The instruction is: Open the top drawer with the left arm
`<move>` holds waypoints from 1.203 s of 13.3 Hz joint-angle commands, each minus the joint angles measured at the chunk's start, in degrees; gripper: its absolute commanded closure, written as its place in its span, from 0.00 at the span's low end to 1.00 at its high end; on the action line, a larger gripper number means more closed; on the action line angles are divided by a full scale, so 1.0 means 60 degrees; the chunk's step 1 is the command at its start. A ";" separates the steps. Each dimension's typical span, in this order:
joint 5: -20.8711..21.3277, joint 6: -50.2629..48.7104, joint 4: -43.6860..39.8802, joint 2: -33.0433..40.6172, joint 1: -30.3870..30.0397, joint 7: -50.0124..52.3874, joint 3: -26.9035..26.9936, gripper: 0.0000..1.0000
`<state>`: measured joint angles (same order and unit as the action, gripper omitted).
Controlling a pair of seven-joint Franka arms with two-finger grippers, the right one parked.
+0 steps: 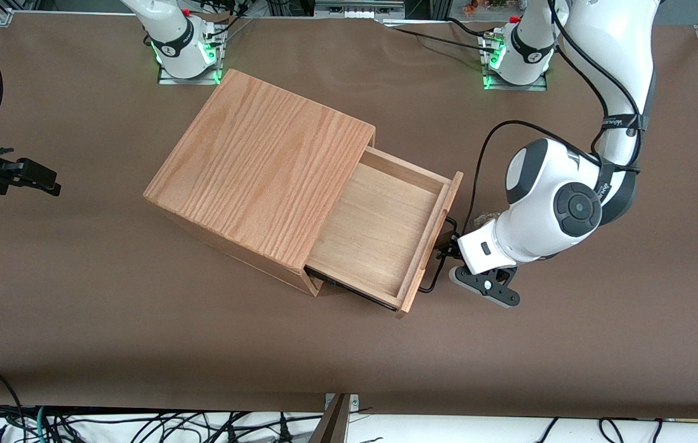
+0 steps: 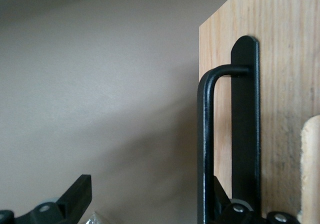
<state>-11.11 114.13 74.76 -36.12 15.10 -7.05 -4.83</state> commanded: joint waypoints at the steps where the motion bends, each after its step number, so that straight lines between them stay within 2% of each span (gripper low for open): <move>1: -0.0738 -0.0315 -0.0302 -0.0015 -0.0157 0.0149 0.0029 0.00; 3: -0.1485 -0.0418 -0.0302 0.0029 -0.0187 0.0163 0.0029 0.00; 6: -0.1620 -0.0797 -0.0404 0.0262 -0.0245 0.0207 0.0029 0.00; 10: -0.1431 -0.1778 -0.0404 0.1242 -0.0596 0.0178 0.0145 0.00; 13: -0.0409 -0.2730 -0.0404 0.1975 -0.0860 0.0207 0.0146 0.00; 16: 0.1246 -0.3843 -0.0390 0.2547 -0.1225 0.0164 0.0132 0.00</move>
<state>-8.39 94.42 71.59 -23.26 9.11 -6.02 -3.72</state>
